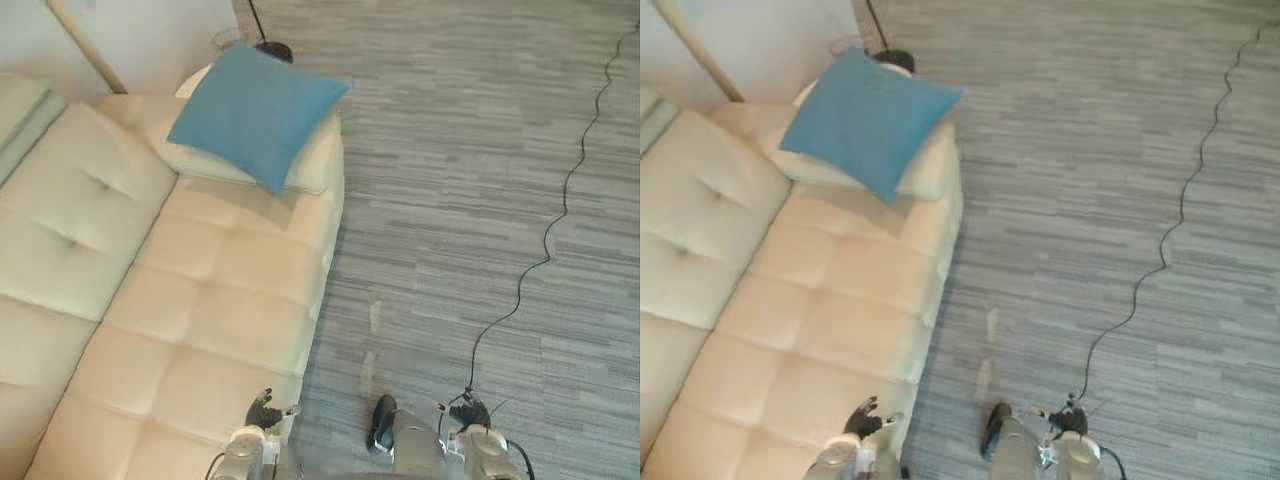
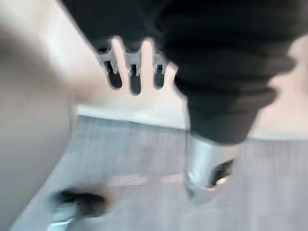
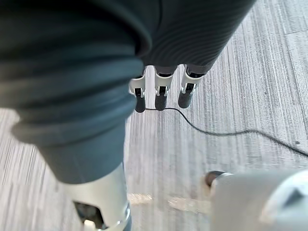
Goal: Pick up cushions and gather them together orderly.
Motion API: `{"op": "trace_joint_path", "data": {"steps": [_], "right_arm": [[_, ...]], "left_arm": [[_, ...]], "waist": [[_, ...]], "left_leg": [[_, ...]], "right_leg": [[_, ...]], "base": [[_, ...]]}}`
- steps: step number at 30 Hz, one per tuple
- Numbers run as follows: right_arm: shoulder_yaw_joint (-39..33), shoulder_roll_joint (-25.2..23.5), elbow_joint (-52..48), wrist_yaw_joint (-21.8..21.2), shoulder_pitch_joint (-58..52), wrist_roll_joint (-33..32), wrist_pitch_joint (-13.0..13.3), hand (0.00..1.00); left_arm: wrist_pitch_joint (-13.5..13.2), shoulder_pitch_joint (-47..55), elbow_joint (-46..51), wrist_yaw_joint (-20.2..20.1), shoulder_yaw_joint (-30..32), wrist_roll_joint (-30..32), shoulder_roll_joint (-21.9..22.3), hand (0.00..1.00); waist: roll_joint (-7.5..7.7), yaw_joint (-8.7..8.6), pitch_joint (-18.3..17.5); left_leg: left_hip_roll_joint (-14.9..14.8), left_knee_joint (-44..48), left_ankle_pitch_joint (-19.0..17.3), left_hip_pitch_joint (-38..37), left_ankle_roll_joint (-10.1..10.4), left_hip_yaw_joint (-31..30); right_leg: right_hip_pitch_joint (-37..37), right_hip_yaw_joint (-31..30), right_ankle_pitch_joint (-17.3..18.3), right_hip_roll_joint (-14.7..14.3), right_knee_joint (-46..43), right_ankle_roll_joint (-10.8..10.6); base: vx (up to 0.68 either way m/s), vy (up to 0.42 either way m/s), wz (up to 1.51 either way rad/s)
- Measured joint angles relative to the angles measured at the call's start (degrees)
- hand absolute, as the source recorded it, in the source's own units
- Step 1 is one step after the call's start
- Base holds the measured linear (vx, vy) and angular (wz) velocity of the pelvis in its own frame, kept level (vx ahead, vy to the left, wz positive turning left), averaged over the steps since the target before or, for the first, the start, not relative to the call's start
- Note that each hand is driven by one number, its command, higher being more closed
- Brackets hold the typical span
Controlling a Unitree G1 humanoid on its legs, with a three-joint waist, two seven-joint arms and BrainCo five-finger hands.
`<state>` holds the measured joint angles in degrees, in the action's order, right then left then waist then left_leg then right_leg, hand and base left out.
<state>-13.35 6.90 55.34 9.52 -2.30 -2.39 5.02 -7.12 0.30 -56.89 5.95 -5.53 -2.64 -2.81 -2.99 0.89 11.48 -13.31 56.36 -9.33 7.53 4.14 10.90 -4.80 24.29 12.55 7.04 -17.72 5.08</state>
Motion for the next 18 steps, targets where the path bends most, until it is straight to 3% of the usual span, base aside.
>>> {"op": "trace_joint_path", "data": {"steps": [1,4,6,7,8,9,10,12,13,14,15,18], "right_arm": [[-0.1,-0.2,0.1,0.3,0.0,-0.1,0.0,0.00],[-1.6,-0.1,0.5,0.6,1.4,-0.1,0.0,0.00],[-3.3,-0.1,1.0,0.7,2.0,-0.1,0.0,0.00],[-3.3,0.4,1.0,0.7,2.5,0.0,0.2,0.00],[-3.3,0.3,1.0,0.8,2.7,0.0,0.2,0.00],[-2.8,-1.2,1.3,0.7,3.3,0.0,0.2,0.00],[-2.2,-1.2,1.7,0.7,3.5,0.2,0.2,0.00],[-2.0,-1.3,1.8,0.7,3.4,0.2,0.1,0.00],[-2.0,-1.7,1.8,0.7,3.4,0.3,0.0,0.00],[-2.0,-1.9,1.8,0.7,2.9,0.3,-0.3,0.00],[-2.0,-1.8,1.8,0.7,2.5,0.3,-0.4,0.00],[-1.2,-0.9,1.7,0.6,4.3,1.9,-0.3,0.00]], "left_arm": [[0.0,0.0,0.5,0.0,0.1,-0.4,-0.2,0.00],[0.0,-0.5,2.2,0.1,0.1,-0.5,-0.2,0.00],[0.0,-0.7,2.8,0.2,0.1,-0.9,-0.2,0.00],[0.1,0.2,2.7,0.4,-0.1,-0.9,0.0,0.00],[0.1,0.6,2.8,0.3,0.0,-1.0,0.1,0.00],[0.2,0.2,2.6,0.4,0.4,-1.2,-0.8,0.00],[0.2,0.0,2.7,0.3,0.7,-1.2,-0.9,0.00],[0.1,-0.2,2.4,0.1,0.6,-1.6,-0.7,0.00],[0.3,-0.2,2.1,0.0,-0.1,-1.7,-0.9,0.00],[0.5,0.0,2.1,0.0,-0.5,-2.0,-1.2,0.00],[0.6,0.6,2.1,0.0,-1.0,-2.0,-1.6,0.00],[0.7,0.5,2.3,0.1,-1.5,-2.1,-1.6,0.00]], "waist": [[0.87,0.11,-0.1],[1.30,1.58,0.4],[1.04,2.57,0.8],[-1.03,2.77,-0.1],[-1.36,2.97,-0.2],[0.38,3.65,-1.0],[1.04,3.05,-1.1],[1.53,2.62,-1.0],[1.99,2.28,-0.7],[2.34,2.09,-0.6],[2.21,2.04,-0.8],[0.51,1.95,-1.2]], "left_leg": [[2.1,-0.4,-3.3,2.0,-0.6,2.4],[7.0,-9.8,-7.3,6.9,-1.3,5.7],[11.2,-27.7,-5.2,8.4,-0.3,5.6],[11.8,-43.3,3.2,7.9,0.9,3.3],[11.4,-43.7,7.8,8.1,-0.8,2.5],[13.0,-40.6,5.2,8.5,-5.0,2.6],[13.3,-39.1,3.2,8.9,-5.3,2.2],[13.6,-38.0,0.4,7.3,-6.3,2.8],[14.2,-38.5,-0.5,5.2,-6.0,2.7],[14.5,-39.1,-1.2,2.3,-6.3,2.9],[14.5,-40.6,-1.5,-1.4,-6.2,3.1],[12.2,-44.2,-1.5,-5.9,-6.1,2.5]], "right_leg": [[3.5,-0.5,0.2,-0.3,3.3,0.3],[6.9,-1.6,0.1,-0.3,6.7,0.2],[10.3,-2.8,0.2,-0.3,8.6,0.1],[12.6,-4.6,0.3,-3.1,10.7,-1.5],[13.4,-5.5,1.0,-3.7,11.2,-2.8],[14.0,-7.3,3.4,-1.9,10.4,-6.4],[13.2,-7.8,4.2,-1.1,7.7,-7.6],[5.4,-11.0,5.3,2.0,-10.9,-12.0],[1.4,-11.9,4.1,4.1,-21.2,-15.7],[-0.6,-11.7,4.6,5.8,-27.6,-16.1],[-1.4,-7.4,6.2,8.3,-29.1,-14.5],[-6.2,1.0,7.4,9.5,-20.2,-11.1]], "base": [[0.42,-0.153,0.01],[0.39,-0.072,-0.24],[0.43,0.037,-0.50],[0.29,0.055,-0.65],[0.46,0.113,-0.82],[0.34,0.087,-0.47],[0.50,0.134,-0.44],[0.37,0.114,-0.22],[0.45,0.095,-0.02],[0.56,0.075,0.06],[0.48,0.027,0.04],[0.45,-0.041,-0.01]]}}
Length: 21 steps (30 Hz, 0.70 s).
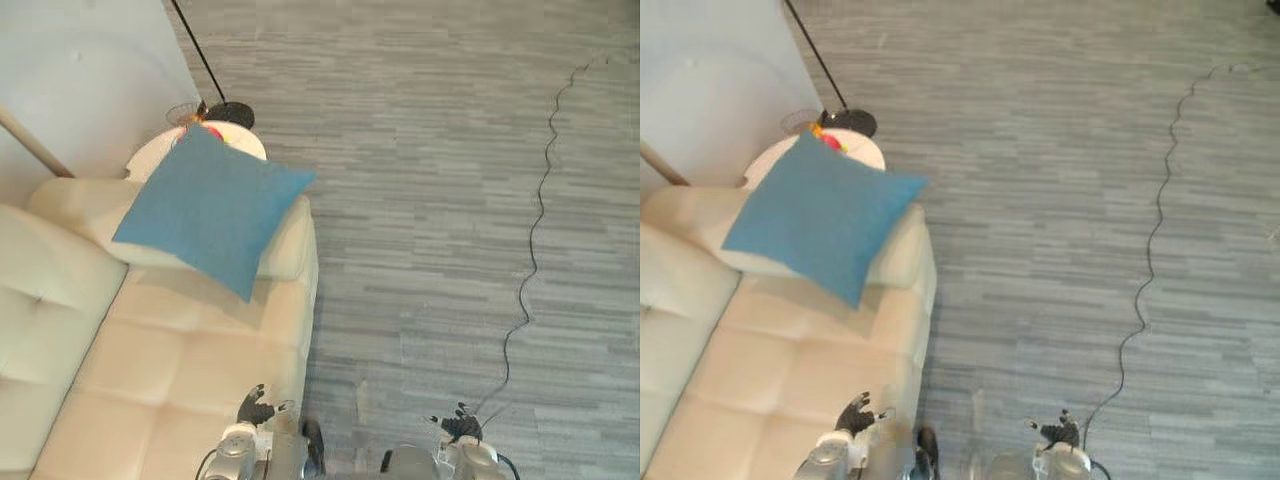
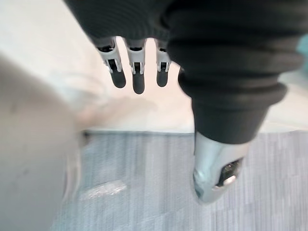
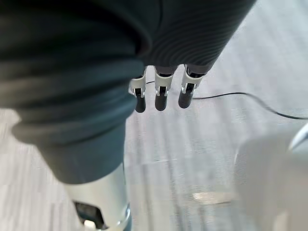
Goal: Pick up cushions and gather them together orderly.
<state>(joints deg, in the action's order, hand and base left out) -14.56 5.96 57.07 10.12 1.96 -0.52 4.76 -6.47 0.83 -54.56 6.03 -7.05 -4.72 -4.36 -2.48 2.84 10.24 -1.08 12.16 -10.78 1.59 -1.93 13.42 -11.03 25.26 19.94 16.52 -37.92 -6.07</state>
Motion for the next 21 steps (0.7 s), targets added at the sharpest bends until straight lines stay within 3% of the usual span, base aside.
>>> {"op": "trace_joint_path", "data": {"steps": [3,4,5,6,7,8,9,10,11,12,14,15,17,19,20,21], "right_arm": [[0.3,1.4,-0.1,0.0,0.9,0.5,0.1,0.00],[0.2,1.4,-0.1,0.0,0.3,0.5,0.0,0.00],[0.2,1.3,-0.1,0.0,0.2,0.5,0.0,0.00],[0.3,1.0,-0.1,0.0,-0.6,0.5,0.0,0.00],[0.5,0.3,-0.1,-0.1,-2.1,0.5,0.0,0.00],[0.9,1.4,0.1,-0.2,-2.1,0.5,-0.2,0.00],[1.3,1.7,0.1,-0.2,-1.9,0.5,-0.2,0.00],[1.3,2.5,0.1,-0.4,-2.1,0.5,-0.3,0.00],[2.0,3.2,0.1,-0.6,-1.9,0.5,-0.3,0.00],[2.2,3.2,0.1,-0.6,-1.9,0.5,-0.3,0.00],[2.5,3.0,0.2,-0.6,-3.3,0.4,-0.4,0.00],[2.2,3.1,0.3,-0.6,-3.3,0.4,-0.5,0.00],[2.0,3.0,0.2,-0.5,-3.1,0.4,-0.6,0.00],[1.5,2.7,0.2,-0.5,-3.1,0.4,-0.6,0.00],[1.2,2.6,0.2,-0.4,-3.0,0.4,-0.6,0.00],[1.1,2.6,0.2,-0.3,-3.1,0.4,-0.6,0.00]], "left_arm": [[0.1,-0.8,0.0,0.0,-0.8,0.0,0.5,0.00],[0.1,-0.6,-0.3,0.2,-0.9,0.1,0.7,0.00],[0.1,-0.5,-0.5,0.2,-0.9,0.1,0.6,0.00],[0.1,0.0,-1.3,0.3,-0.9,0.1,0.5,0.00],[0.0,0.2,-1.6,0.3,-0.8,0.2,-0.4,0.00],[0.2,0.0,-2.7,0.5,-0.7,0.2,0.6,0.00],[-0.1,0.1,-2.9,0.3,-0.7,0.2,1.5,0.00],[-0.4,-0.1,-2.6,0.3,-0.7,0.2,1.9,0.00],[-0.5,-0.4,-2.2,0.0,-0.6,0.2,2.4,0.00],[-0.5,-0.5,-2.1,-0.1,-0.6,0.2,2.4,0.00],[-0.9,-0.4,-1.7,-0.1,-0.5,0.1,2.3,0.00],[-1.1,-0.4,-1.5,-0.1,-0.2,0.1,2.4,0.00],[-1.4,-0.4,-1.0,-0.1,0.0,0.1,2.5,0.00],[-1.5,-0.5,-0.2,-0.1,0.3,0.1,2.7,0.00],[-1.5,-0.5,-0.2,-0.1,0.4,0.1,2.9,0.00],[-1.4,-0.5,-0.2,-0.1,0.4,0.1,3.0,0.00]], "waist": [[-1.80,-0.10,0.5],[-1.98,-0.24,0.7],[-1.85,-0.24,0.7],[-0.90,-0.31,0.4],[1.37,-0.78,0.1],[-0.35,-1.22,0.4],[-1.05,-1.20,-0.2],[-1.59,-1.33,-0.3],[-2.93,-1.18,0.4],[-2.86,-1.18,0.7],[-2.90,-0.53,1.0],[-2.72,-0.42,1.1],[-2.70,-0.30,1.1],[-2.68,0.28,1.1],[-2.68,0.37,1.1],[-2.82,0.37,1.1]], "left_leg": [[-2.7,-0.3,-1.1,-2.0,1.9,-1.5],[-4.0,-0.6,-2.0,-4.5,3.5,-2.3],[-4.2,-0.6,-2.3,-5.1,4.0,-2.3],[-4.3,0.1,-3.5,-6.7,6.3,-3.1],[-3.9,1.4,-5.3,-7.3,8.5,-4.3],[-5.7,3.3,-6.3,-7.5,9.3,-6.0],[-7.3,8.8,-5.9,-5.0,9.9,-7.1],[-8.8,14.8,-5.1,-1.6,10.0,-8.0],[-12.5,29.5,2.2,5.5,7.3,-8.6],[-13.5,32.3,4.7,6.6,6.5,-8.4],[-15.7,40.9,2.7,9.5,5.6,-6.0],[-15.1,41.6,1.1,10.8,5.2,-4.4],[-12.7,35.2,-0.9,13.2,6.6,-1.0],[-9.4,21.6,-0.8,14.1,7.0,2.1],[-7.1,12.6,1.4,14.0,7.1,3.4],[-5.5,5.1,6.0,13.1,7.3,5.5]], "right_leg": [[-5.1,-1.3,-3.5,-0.5,7.8,0.4],[-6.9,-4.7,-8.9,-0.8,13.7,-0.7],[-6.9,-5.5,-10.3,-0.9,15.2,-0.9],[-6.6,-8.9,-15.8,-1.2,19.5,-0.8],[-7.1,-12.2,-20.9,-0.6,19.7,0.4],[-7.8,-11.4,-18.4,-1.5,14.4,1.0],[-8.3,-10.9,-14.4,-2.2,12.6,1.6],[-8.1,-10.1,-12.9,-2.9,12.3,1.8],[-4.6,-8.1,-10.7,-5.1,13.4,3.4],[-3.3,-7.8,-10.4,-5.8,14.2,3.8],[3.5,-6.7,-9.6,-7.7,18.4,5.8],[6.6,-6.4,-9.7,-8.3,21.1,6.0],[10.8,-5.3,-11.3,-9.1,26.1,5.8],[13.5,-4.5,-11.4,-9.6,28.8,5.8],[14.8,-3.5,-11.4,-9.7,30.0,5.4],[16.3,-2.8,-11.1,-10.2,31.3,4.7]], "base": [[0.36,-0.173,0.18],[0.36,-0.259,0.29],[0.38,-0.307,0.33],[0.40,-0.392,0.41],[0.40,-0.418,0.55],[0.37,-0.438,0.56],[0.34,-0.420,0.32],[0.47,-0.576,0.21],[0.34,-0.422,0.09],[0.34,-0.367,0.12],[0.32,-0.252,0.03],[0.44,-0.243,-0.05],[0.37,-0.136,-0.05],[0.30,-0.034,0.06],[0.29,-0.001,0.17],[0.38,0.022,0.20]]}}
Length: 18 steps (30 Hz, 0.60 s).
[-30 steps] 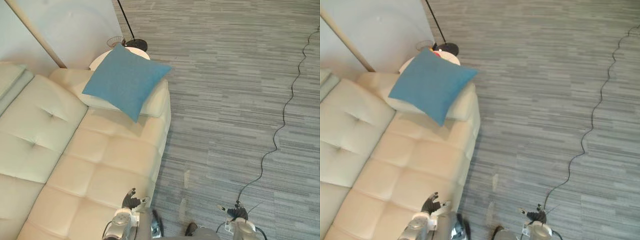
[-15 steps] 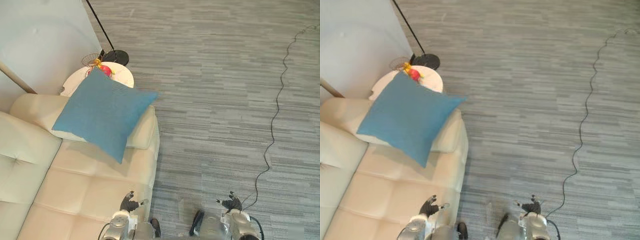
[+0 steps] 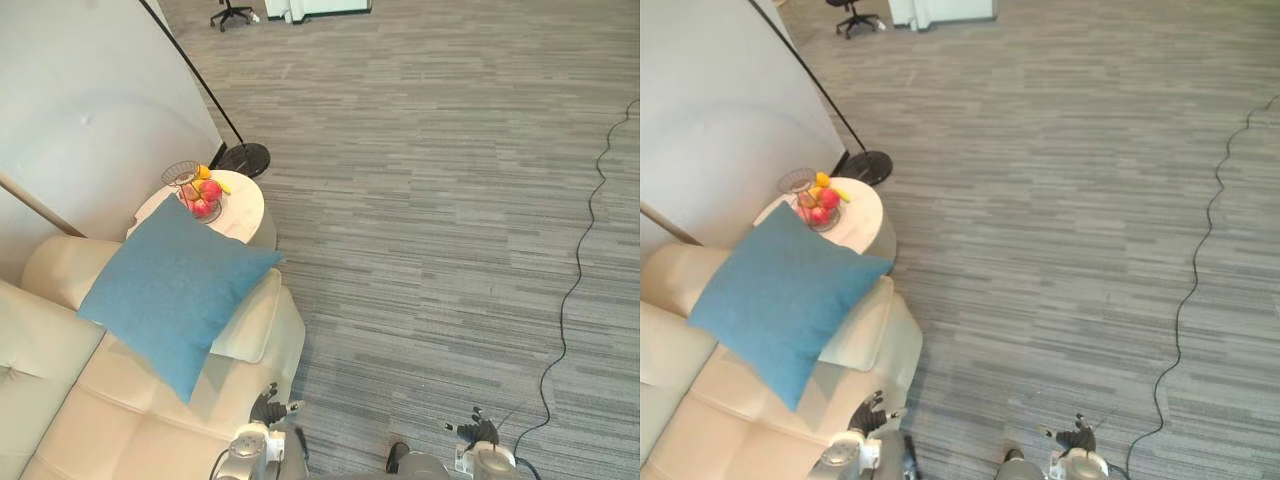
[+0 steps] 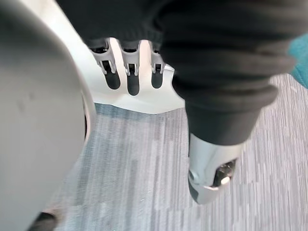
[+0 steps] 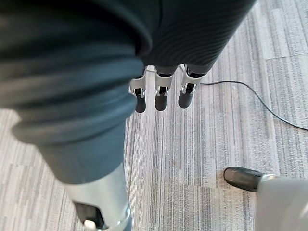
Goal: Pick up cushions and gather them together orderly.
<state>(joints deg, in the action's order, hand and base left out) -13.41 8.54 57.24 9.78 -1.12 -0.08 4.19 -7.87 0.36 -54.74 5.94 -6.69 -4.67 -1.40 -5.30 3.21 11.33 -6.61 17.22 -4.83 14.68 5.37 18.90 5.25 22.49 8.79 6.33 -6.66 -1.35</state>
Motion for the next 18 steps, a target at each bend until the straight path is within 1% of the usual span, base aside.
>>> {"op": "trace_joint_path", "data": {"steps": [1,2,3,4,5,7,8,9,10,11,13,14,15,16,17,18], "right_arm": [[0.0,0.0,0.0,0.0,-0.1,0.0,0.0,0.00],[0.0,-0.1,0.0,0.1,-0.2,0.0,0.0,0.00],[0.1,-1.9,-0.2,0.1,0.0,0.0,0.2,0.00],[0.1,-2.6,-0.2,0.1,0.3,0.0,0.4,0.00],[0.2,-2.9,-0.1,0.0,0.6,0.0,0.5,0.00],[0.9,-2.6,0.0,-0.1,1.0,0.1,0.5,0.00],[1.3,-2.8,0.0,-0.2,1.1,0.1,0.5,0.00],[1.4,-3.2,-0.1,-0.3,1.1,0.1,0.6,0.00],[1.4,-3.3,-0.1,-0.3,0.8,0.1,0.6,0.00],[1.4,-3.2,-0.1,-0.3,0.7,0.1,0.6,0.00],[1.4,-3.1,-0.1,-0.3,0.5,0.1,0.6,0.00],[1.4,-2.9,-0.2,-0.4,-0.1,0.0,0.6,0.00],[1.4,-2.8,-0.2,-0.4,-0.2,0.0,0.6,0.00],[1.3,-2.6,-0.2,-0.4,-1.1,0.0,0.7,0.00],[1.1,-2.6,-0.2,-0.4,-1.4,-0.4,0.8,0.00],[1.1,-2.7,-0.2,-0.4,-1.7,-0.5,0.9,0.00]], "left_arm": [[0.0,0.4,0.0,0.0,0.0,0.0,0.0,0.00],[0.0,0.6,-0.1,0.0,0.1,0.0,-0.3,0.00],[0.3,0.1,-0.3,0.0,0.9,-0.1,-1.4,0.00],[0.4,0.0,0.2,-0.2,1.4,-0.1,-1.9,0.00],[0.5,-0.1,0.3,-0.3,1.9,-0.1,-2.2,0.00],[0.8,0.3,0.2,-0.5,2.6,-0.3,-1.9,0.00],[0.8,0.5,0.2,-0.5,2.8,-0.7,-2.1,0.00],[0.9,0.8,0.2,-0.5,2.6,-1.1,-2.5,0.00],[1.0,1.4,0.2,-0.5,2.2,-1.1,-2.9,0.00],[1.0,1.6,0.2,-0.5,2.2,-1.1,-3.0,0.00],[1.1,2.1,0.4,-0.3,2.2,-1.1,-3.1,0.00],[1.1,2.3,0.6,0.0,2.2,-1.2,-2.8,0.00],[1.1,2.4,0.6,0.1,2.2,-1.2,-2.7,0.00],[1.0,2.6,0.6,0.2,2.2,-1.1,-2.6,0.00],[1.0,2.6,0.6,0.2,2.2,-1.1,-2.6,0.00],[1.0,2.6,0.7,0.3,2.3,-0.9,-2.8,0.00]], "waist": [[-0.61,0.01,-0.1],[-0.61,0.06,-0.1],[1.90,-0.02,-0.2],[3.30,0.31,0.0],[4.01,0.47,-0.1],[3.29,0.73,-0.4],[3.24,0.81,-0.4],[3.51,0.72,-0.5],[3.57,0.34,-0.6],[3.59,0.27,-0.6],[3.39,0.27,-0.6],[2.62,0.01,-1.0],[2.23,-0.15,-1.2],[2.12,-0.64,-1.3],[2.63,-0.66,-1.6],[3.72,-0.62,-1.7]], "left_leg": [[0.4,-5.7,5.6,-0.8,-0.1,2.2],[0.3,-7.3,8.1,-1.3,-8.5,3.2],[2.3,-7.0,6.9,-1.7,-8.6,2.5],[3.2,-6.0,4.8,-1.5,-8.9,2.3],[3.6,-3.6,1.9,-0.8,-8.9,2.2],[3.4,0.9,-2.5,-1.6,-8.6,1.9],[3.9,1.5,-3.5,-2.8,-8.8,1.0],[4.8,1.5,-4.5,-4.5,-8.9,0.0],[5.7,1.2,-5.2,-5.7,-8.8,-1.9],[6.5,0.4,-5.2,-6.6,-8.8,-3.4],[7.6,-2.4,-5.0,-8.7,-8.5,-6.8],[7.6,-3.7,-4.6,-9.3,-7.9,-10.2],[7.5,-4.4,-4.2,-9.8,-7.4,-12.2],[7.5,-4.9,-3.8,-10.7,-6.8,-15.1],[8.0,-4.7,-3.7,-10.8,-6.1,-17.0],[8.7,-4.1,-4.0,-10.7,-5.5,-17.9]], "right_leg": [[1.6,0.4,0.2,-1.3,1.3,-0.8],[3.0,0.4,1.0,-2.3,2.1,-1.9],[3.9,0.6,1.9,-0.7,2.0,-3.2],[4.0,0.6,3.1,0.0,1.2,-3.9],[3.7,0.6,4.2,1.2,-1.3,-4.9],[0.6,-2.0,5.6,3.7,-13.6,-6.8],[-1.1,-3.4,5.5,5.0,-20.5,-7.4],[-4.3,-6.4,5.8,6.2,-29.2,-10.0],[-6.2,-8.0,7.8,6.1,-33.6,-11.1],[-7.2,-8.3,9.0,6.1,-34.4,-10.5],[-10.0,-8.7,11.0,5.3,-31.8,-8.3],[-12.4,-11.8,11.6,3.0,-27.9,-7.1],[-13.8,-15.7,11.5,1.3,-25.2,-7.0],[-15.0,-21.3,10.8,-0.5,-21.4,-6.9],[-15.1,-24.3,7.6,-0.8,-16.0,-6.4],[-15.2,-24.7,1.4,0.5,-11.1,-4.9]], "base": [[0.40,0.065,0.17],[0.46,0.086,0.32],[0.36,0.076,0.33],[0.34,0.044,0.40],[0.32,0.070,0.21],[0.32,0.125,0.13],[0.34,0.125,0.26],[0.41,0.081,0.57],[0.33,0.017,0.79],[0.33,-0.017,0.88],[0.28,-0.039,0.96],[0.27,-0.095,1.20],[0.33,-0.163,1.56],[0.35,-0.217,1.55],[0.29,-0.216,1.53],[0.29,-0.274,1.33]]}}
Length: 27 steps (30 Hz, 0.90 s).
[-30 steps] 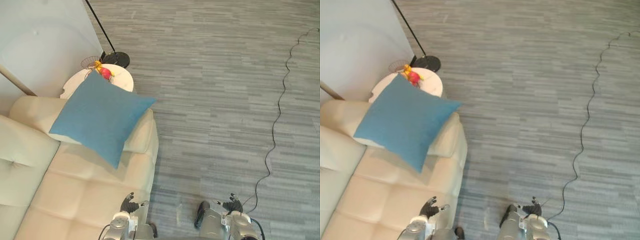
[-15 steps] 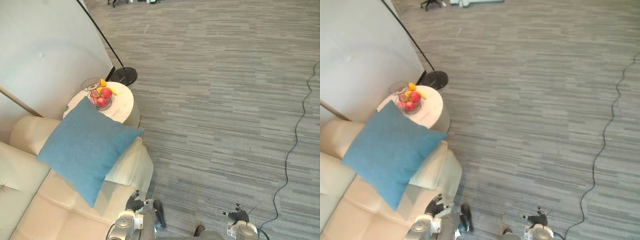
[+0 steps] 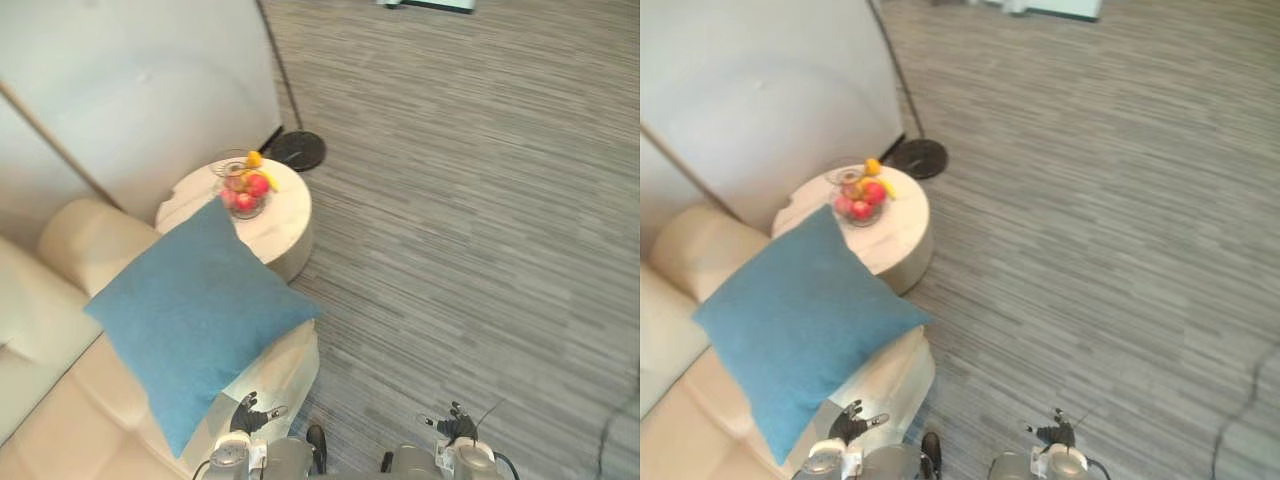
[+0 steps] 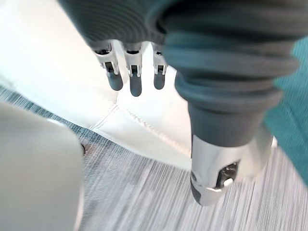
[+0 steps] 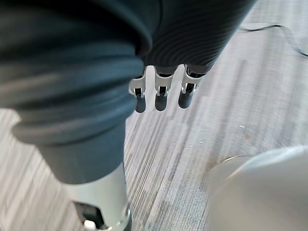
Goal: Pick up cushions and gather them together orderly.
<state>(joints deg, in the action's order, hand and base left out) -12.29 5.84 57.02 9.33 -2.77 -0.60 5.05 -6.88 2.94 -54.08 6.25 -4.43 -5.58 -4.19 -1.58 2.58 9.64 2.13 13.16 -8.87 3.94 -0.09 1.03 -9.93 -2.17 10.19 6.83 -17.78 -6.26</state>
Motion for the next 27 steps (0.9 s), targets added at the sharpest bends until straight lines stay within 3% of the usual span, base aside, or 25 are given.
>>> {"op": "trace_joint_path", "data": {"steps": [1,3,4,6,9,13,14,16,18,19,21,25,26,27], "right_arm": [[-0.1,0.9,0.4,-0.1,-0.2,0.0,-0.1,0.00],[-0.1,1.4,0.0,-0.2,0.9,0.0,0.3,0.00],[-0.1,2.0,0.0,-0.3,1.4,0.0,0.7,0.00],[-0.2,2.3,0.0,-0.3,1.4,0.0,0.7,0.00],[-0.7,2.0,0.0,-0.3,1.5,0.1,0.7,0.00],[-1.9,0.0,0.1,-0.4,1.0,0.0,0.7,0.00],[-3.0,-0.8,0.1,-0.4,0.6,-0.1,0.7,0.00],[-3.9,-0.9,0.1,-0.5,-1.1,-0.3,0.6,0.00],[-4.5,-1.3,0.1,-0.4,-1.9,-0.6,0.3,0.00],[-4.4,-2.0,0.1,-0.5,-2.2,-0.6,0.1,0.00],[-4.5,-2.2,0.1,-0.6,-1.4,-0.6,0.1,0.00],[-4.3,-2.4,0.1,-0.8,-0.8,-0.5,0.0,0.00],[-4.2,-2.5,0.1,-1.0,-0.8,-0.5,0.0,0.00],[-3.3,-2.4,0.1,-1.1,-0.7,-0.5,0.0,0.00]], "left_arm": [[0.1,-0.3,-0.6,0.2,-0.1,0.1,0.3,0.00],[-0.1,0.1,-0.4,0.1,-0.1,0.5,1.1,0.00],[-0.1,0.1,-0.7,0.0,-0.1,0.9,1.9,0.00],[-0.2,0.0,-0.6,-0.3,-0.3,1.0,2.9,0.00],[-0.3,0.0,-0.5,-0.4,-1.0,1.1,2.6,0.00],[-0.1,-0.9,-1.4,-0.5,-1.3,2.1,1.9,0.00],[0.0,-1.0,-1.8,-0.7,-1.3,2.1,1.9,0.00],[0.3,-1.5,-3.1,-1.3,-1.7,2.2,2.0,0.00],[0.2,-1.5,-3.3,-1.6,-1.8,2.2,1.6,0.00],[0.2,-1.4,-3.4,-1.6,-1.8,2.3,0.6,0.00],[0.5,-1.1,-3.8,-1.6,-1.8,2.9,-0.3,0.00],[0.7,-0.7,-3.9,-1.8,-2.3,3.3,-1.4,0.00],[0.8,-0.7,-3.9,-1.8,-2.6,3.3,-1.4,0.00],[0.8,-1.0,-3.9,-1.7,-3.2,3.3,-1.6,0.00]], "waist": [[-0.97,0.09,-0.1],[-1.80,0.53,-0.6],[-2.55,0.29,-1.1],[-2.86,0.23,-1.1],[-2.94,0.30,-1.2],[-1.88,-0.43,-1.3],[-1.51,-0.81,-1.2],[-2.02,-2.68,-1.5],[-1.44,-2.40,-1.7],[-0.11,-2.27,-2.2],[1.04,-2.58,-2.6],[1.12,-2.76,-2.4],[0.83,-3.58,-2.1],[0.40,-3.67,-1.7]], "left_leg": [[-1.0,0.6,-0.4,0.1,1.6,-1.8],[-3.1,0.5,0.3,0.5,4.0,-0.8],[-4.9,0.6,0.2,0.9,5.4,3.0],[-8.0,0.2,1.1,0.7,5.9,11.7],[-8.9,-0.7,3.2,0.1,3.5,19.8],[-6.2,-2.8,6.2,2.5,2.3,21.1],[-6.9,-2.5,4.9,2.9,0.4,25.0],[-10.9,0.0,2.6,2.1,1.0,35.0],[-9.3,-0.4,2.8,1.8,0.4,34.4],[-7.5,-2.1,3.2,1.8,-0.2,33.6],[-4.5,-5.9,4.9,1.4,-1.8,32.4],[-0.1,-10.1,5.1,-0.9,-2.5,29.4],[0.5,-10.4,5.1,-0.9,-2.6,27.4],[0.5,-10.6,5.1,-0.9,-2.6,25.8]], "right_leg": [[1.3,2.8,-2.0,-0.1,-0.1,1.4],[3.2,6.1,-2.3,-0.8,2.5,1.7],[4.7,8.5,-2.3,-1.2,3.9,1.7],[6.7,12.0,-2.3,-1.4,4.4,1.8],[9.1,16.2,-2.0,-0.5,5.3,2.1],[10.2,24.7,-1.9,2.8,7.2,2.4],[10.2,27.3,-1.9,3.5,7.1,2.6],[13.0,32.6,-1.8,4.3,7.0,2.4],[14.3,33.5,-1.9,5.3,7.1,1.7],[14.0,33.3,-1.6,5.9,7.7,1.3],[13.9,33.5,-1.1,7.2,8.2,0.4],[13.3,32.9,1.1,11.1,1.6,-0.8],[11.3,28.0,2.7,11.2,-2.8,1.3],[9.5,20.8,4.1,8.9,-4.9,1.2]], "base": [[0.25,-0.278,1.00],[0.21,-0.247,0.70],[0.12,-0.160,0.64],[0.10,-0.174,0.77],[0.05,-0.051,0.64],[-0.03,0.046,0.80],[-0.04,0.083,1.12],[0.03,0.103,1.23],[0.00,0.179,0.79],[-0.06,0.228,0.47],[-0.05,0.177,0.45],[-0.06,0.127,0.36],[-0.05,0.053,0.69],[-0.03,0.032,0.74]]}}
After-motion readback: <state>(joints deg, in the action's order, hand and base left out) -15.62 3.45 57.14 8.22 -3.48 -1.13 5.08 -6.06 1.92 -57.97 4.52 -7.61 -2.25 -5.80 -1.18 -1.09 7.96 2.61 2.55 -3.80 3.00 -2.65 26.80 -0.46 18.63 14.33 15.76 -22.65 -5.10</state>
